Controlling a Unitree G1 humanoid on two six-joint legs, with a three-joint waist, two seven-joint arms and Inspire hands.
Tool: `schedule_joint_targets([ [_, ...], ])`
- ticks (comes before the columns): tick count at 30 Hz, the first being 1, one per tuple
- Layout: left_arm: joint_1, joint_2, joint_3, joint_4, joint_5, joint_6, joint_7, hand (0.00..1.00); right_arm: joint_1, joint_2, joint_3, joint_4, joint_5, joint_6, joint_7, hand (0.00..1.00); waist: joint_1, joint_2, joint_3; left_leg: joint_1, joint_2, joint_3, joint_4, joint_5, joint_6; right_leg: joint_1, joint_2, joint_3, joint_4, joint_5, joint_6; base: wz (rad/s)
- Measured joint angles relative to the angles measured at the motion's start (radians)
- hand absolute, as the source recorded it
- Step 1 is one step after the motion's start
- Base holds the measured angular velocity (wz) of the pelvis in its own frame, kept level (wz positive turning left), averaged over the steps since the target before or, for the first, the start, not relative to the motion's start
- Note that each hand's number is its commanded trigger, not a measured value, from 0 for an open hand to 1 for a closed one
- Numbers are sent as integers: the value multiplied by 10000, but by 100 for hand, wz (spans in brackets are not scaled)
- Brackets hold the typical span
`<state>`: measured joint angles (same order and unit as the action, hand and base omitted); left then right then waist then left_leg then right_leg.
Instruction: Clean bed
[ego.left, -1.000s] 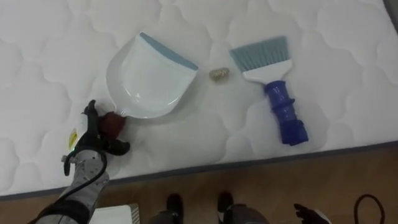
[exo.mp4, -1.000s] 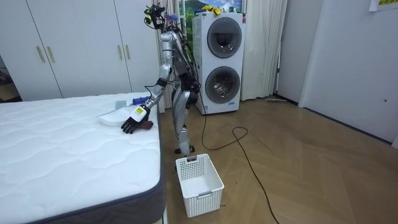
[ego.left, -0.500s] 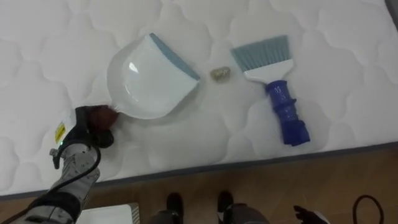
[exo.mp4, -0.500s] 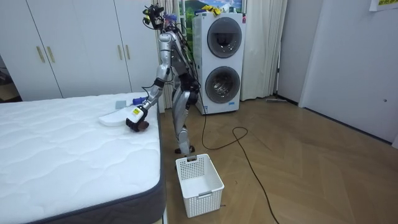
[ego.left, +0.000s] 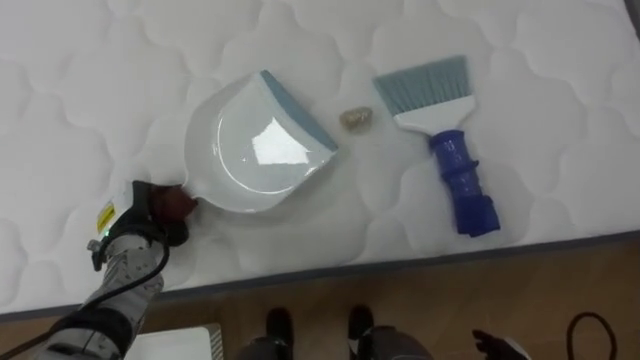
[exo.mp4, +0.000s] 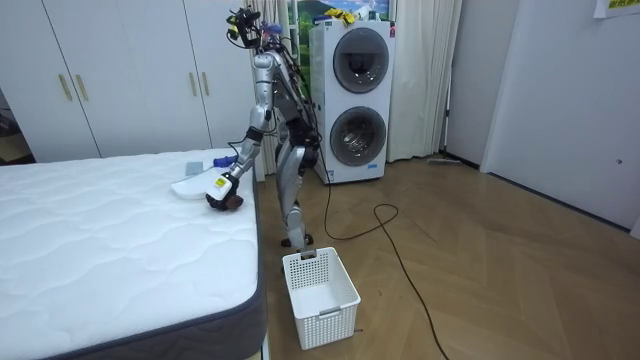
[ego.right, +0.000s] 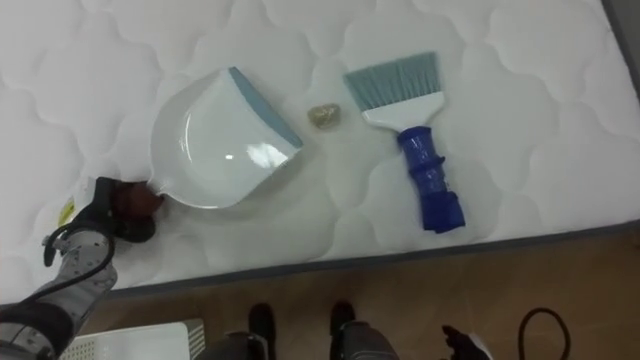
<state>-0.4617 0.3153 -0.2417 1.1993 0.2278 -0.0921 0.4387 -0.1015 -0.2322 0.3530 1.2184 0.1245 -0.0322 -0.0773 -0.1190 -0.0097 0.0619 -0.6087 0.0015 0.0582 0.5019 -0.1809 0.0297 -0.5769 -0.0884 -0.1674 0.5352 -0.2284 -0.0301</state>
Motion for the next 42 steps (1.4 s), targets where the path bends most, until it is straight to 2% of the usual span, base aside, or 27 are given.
schedule_joint_targets([
  [11, 9, 4, -40, 88, 213, -7, 94, 100, 32, -22, 87, 0, 609, -96, -73, 0, 76, 83, 12, 105, 66, 20, -48, -1, -1, 143, 50, -3, -161, 21, -25, -1],
  [13, 39, 57, -356, 90, 226, -13, 159, 100, 38, -39, 88, 2, 1237, -111, -69, 0, 119, 107, 18, 179, 68, 89, -104, -1, -1, 157, 46, 11, -137, 22, -24, -2],
  [20, 135, 48, -380, 105, 766, -12, 176, 100, 41, -133, 65, 135, 2774, -107, -79, 0, 137, 330, -8, 272, 88, 219, -197, -1, 0, 180, 30, 36, -55, 19, -26, -2],
  [25, 452, 75, -366, 94, 905, -11, 512, 100, -29, -135, -662, 247, 4337, -104, -142, 0, 176, 340, -16, 409, 91, 397, -188, -1, 0, 168, 22, 280, 95, -13, -22, -7],
  [29, 742, 121, -344, 95, 1327, -11, 890, 100, -50, -132, -1126, 212, 4917, -96, -471, 0, 186, 331, -23, 482, 112, 489, -188, -6, 7, 170, 40, 367, 56, -24, -15, -9],
  [33, 857, 183, -377, 200, 1788, 94, 1335, 100, -108, -132, -1658, 117, 5480, 5, -1109, 0, 147, 285, -88, 462, 168, 516, -55, -20, 23, 212, 62, 294, 81, -2, -39, 0],
  [37, 876, 187, -419, 587, 2203, 292, 1916, 100, -495, -137, -2408, -74, 6537, 23, -1949, 0, 177, 171, -177, 627, 172, 715, -100, -18, 26, 218, 76, 505, 206, 3, -37, -10],
  [42, 1102, 245, -382, 730, 2524, 499, 2634, 100, -697, -135, -3012, -587, 6527, 51, -2884, 0, 160, 29, -299, 716, 183, 770, -118, -16, 19, 288, 202, 583, 171, 24, -58, -6],
])
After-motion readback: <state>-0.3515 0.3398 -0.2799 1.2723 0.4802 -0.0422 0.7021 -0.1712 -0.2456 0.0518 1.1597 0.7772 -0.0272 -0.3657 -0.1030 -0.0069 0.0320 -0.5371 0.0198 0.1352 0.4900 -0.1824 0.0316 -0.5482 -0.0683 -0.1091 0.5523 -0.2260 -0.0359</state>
